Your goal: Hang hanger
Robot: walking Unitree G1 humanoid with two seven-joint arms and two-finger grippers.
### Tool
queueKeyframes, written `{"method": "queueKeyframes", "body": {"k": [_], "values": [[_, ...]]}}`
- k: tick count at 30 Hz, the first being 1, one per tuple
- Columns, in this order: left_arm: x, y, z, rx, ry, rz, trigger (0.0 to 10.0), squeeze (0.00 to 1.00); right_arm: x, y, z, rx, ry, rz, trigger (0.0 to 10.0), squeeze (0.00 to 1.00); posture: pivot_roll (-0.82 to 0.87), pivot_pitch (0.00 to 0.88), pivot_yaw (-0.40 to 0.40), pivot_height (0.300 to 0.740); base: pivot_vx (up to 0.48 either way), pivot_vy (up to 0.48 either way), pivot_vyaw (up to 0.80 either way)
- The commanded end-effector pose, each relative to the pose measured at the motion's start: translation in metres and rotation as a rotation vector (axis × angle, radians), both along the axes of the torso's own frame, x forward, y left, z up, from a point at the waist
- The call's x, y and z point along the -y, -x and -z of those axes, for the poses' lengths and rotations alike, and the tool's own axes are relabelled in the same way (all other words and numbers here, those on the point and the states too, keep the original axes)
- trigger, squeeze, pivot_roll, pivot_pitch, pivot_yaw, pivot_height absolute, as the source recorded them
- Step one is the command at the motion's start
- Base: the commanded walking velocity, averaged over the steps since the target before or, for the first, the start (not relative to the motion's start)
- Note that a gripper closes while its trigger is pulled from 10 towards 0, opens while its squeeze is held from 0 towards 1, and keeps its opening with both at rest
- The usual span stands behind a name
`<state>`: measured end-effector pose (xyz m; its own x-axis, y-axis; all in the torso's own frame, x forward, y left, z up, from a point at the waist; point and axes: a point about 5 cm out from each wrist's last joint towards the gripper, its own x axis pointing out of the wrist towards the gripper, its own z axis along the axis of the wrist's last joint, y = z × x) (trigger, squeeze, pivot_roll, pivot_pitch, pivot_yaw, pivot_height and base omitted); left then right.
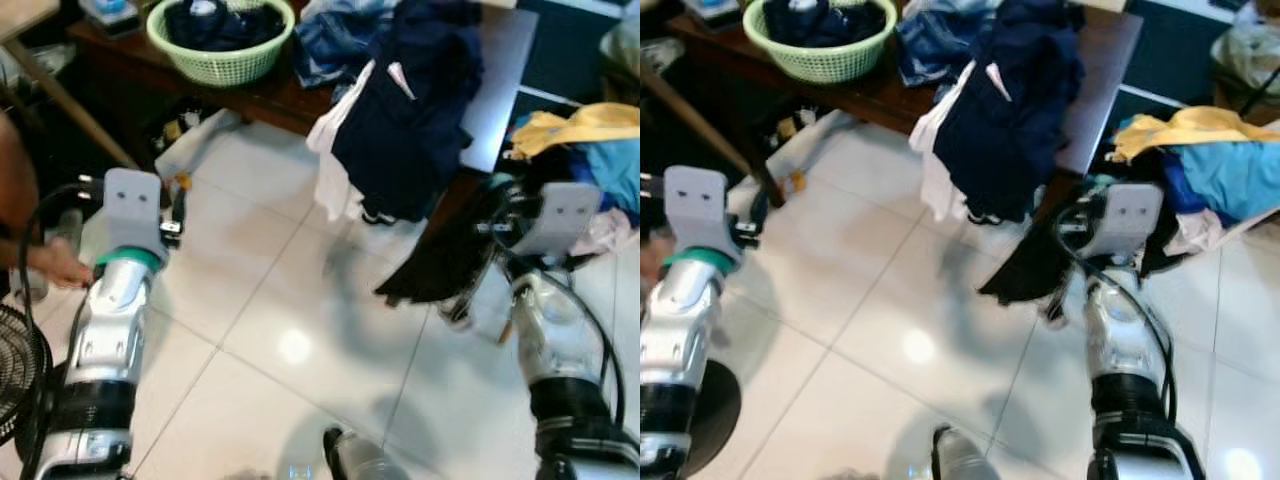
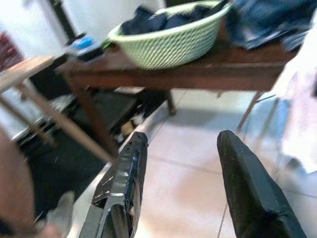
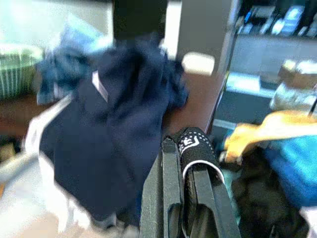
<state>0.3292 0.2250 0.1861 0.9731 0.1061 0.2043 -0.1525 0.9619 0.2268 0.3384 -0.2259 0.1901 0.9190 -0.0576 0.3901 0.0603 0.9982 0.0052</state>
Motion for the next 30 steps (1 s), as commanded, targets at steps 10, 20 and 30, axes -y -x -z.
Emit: {"method": "queueKeyframes", "body": {"k": [10, 20, 30], "values": [[-0.007, -0.002, -0.039, 0.14, 0.008, -0.058, 10.0, 0.0, -0.018, -0.004, -0.054, 0.184, -0.081, -0.075, 10.0, 0.0, 0.01, 0.088, 0.048, 0.74, 0.126, 0.0, -0.8], [-0.009, 0.0, -0.046, 0.16, 0.012, -0.077, 10.0, 0.0, -0.024, -0.004, -0.053, 0.181, -0.07, -0.096, 10.0, 0.0, 0.02, 0.078, 0.044, 0.74, 0.435, 0.0, 0.0], [-0.006, 0.006, -0.033, 0.121, -0.025, -0.065, 10.0, 0.0, -0.029, -0.005, -0.061, 0.201, -0.04, -0.114, 10.0, 0.0, 0.02, 0.075, 0.045, 0.74, 0.434, 0.0, 0.0]]}}
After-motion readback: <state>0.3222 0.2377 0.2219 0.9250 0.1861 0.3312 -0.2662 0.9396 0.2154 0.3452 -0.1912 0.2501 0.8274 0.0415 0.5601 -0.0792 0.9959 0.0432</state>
